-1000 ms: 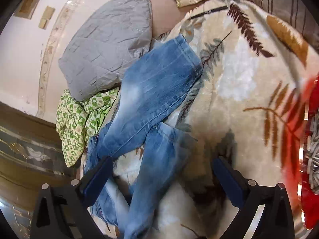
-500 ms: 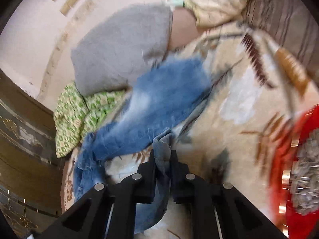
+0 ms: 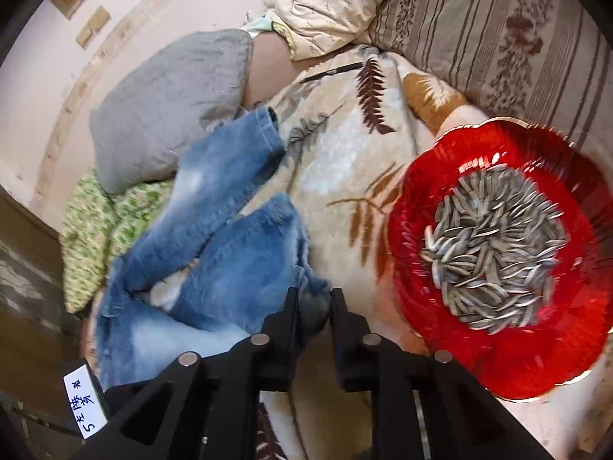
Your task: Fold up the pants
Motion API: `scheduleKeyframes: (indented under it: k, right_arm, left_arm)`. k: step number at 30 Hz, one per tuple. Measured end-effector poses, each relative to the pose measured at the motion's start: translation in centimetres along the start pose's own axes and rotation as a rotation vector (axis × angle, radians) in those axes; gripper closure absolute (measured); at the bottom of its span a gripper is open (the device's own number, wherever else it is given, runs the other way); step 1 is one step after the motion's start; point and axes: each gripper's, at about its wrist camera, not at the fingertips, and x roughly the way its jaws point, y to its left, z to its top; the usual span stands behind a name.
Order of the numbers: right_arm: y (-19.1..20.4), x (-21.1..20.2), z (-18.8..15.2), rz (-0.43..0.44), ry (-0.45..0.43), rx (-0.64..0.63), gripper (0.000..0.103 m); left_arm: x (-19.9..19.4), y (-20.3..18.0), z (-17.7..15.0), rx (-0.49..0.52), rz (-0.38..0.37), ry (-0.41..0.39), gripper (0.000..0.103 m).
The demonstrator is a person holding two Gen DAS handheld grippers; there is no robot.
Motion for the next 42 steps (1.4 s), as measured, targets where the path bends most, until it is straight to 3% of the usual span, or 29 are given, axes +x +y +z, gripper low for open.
scheduleKeyframes:
  k: [2, 3, 4, 7, 10, 13, 18, 22, 26, 28, 32, 36, 42]
  right_arm:
    - [1.0, -0.9, 0.4, -0.032, -0.025, -0.046, 0.044]
    - [1.2, -1.5, 0.5, -0.029, -0.047, -0.059, 0.015]
    - [1.5, -2.4, 0.6, -0.03, -0.084, -0.069, 0.008]
    - [3.0, -4.6, 1.3, -0.031, -0.16, -0.129, 0.008]
    - [5.0, -5.2, 2.5, 0.018, -0.164, -0.169, 0.008]
    - [8.2, -4.7, 3.6, 0.049, -0.156, -0.244, 0.008]
    - [16.7, -1.3, 4.7, 0.123, -0.087, -0.424, 0.008]
    - [25.0, 2.8, 4.2, 0.183, -0.017, -0.56, 0.008]
    - [32.1, 7.2, 3.1, 0.24, 0.071, -0.656, 0.008]
    - [36.0, 9.9, 2.3, 0.264, 0.13, -0.692, 0.008]
    - [41.4, 14.6, 1.0, 0.254, 0.2, -0.741, 0.008]
    - [45.6, 19.0, 0.3, 0.213, 0.244, -0.772, 0.008]
    - [51.3, 25.9, -0.3, 0.07, 0.285, -0.848, 0.008]
  left_arm:
    - [-0.7, 0.5, 0.0, -0.055, 0.017, 0.004, 0.011]
    - [-1.4, 0.6, -0.2, -0.08, 0.025, -0.022, 0.007]
    - [-2.8, 1.0, -0.4, -0.107, 0.017, -0.076, 0.007]
    - [-5.5, 2.3, -1.3, -0.164, 0.032, -0.127, 0.007]
    - [-8.9, 4.8, -3.1, -0.272, 0.07, -0.196, 0.007]
    - [-12.2, 8.9, -6.8, -0.453, 0.132, -0.255, 0.006]
    - [-15.9, 15.5, -15.1, -0.758, 0.277, -0.285, 0.003]
    - [-17.8, 18.6, -21.7, -0.953, 0.387, -0.286, 0.003]
    - [-18.6, 20.7, -28.2, -1.167, 0.425, -0.302, 0.0]
    - [-17.6, 21.5, -29.7, -1.228, 0.424, -0.285, 0.0]
    - [-15.7, 22.2, -30.6, -1.262, 0.384, -0.269, 0.0]
    - [-13.8, 22.9, -28.3, -1.21, 0.367, -0.298, 0.0]
    - [-12.3, 21.5, -26.5, -1.073, 0.459, -0.269, 0.0]
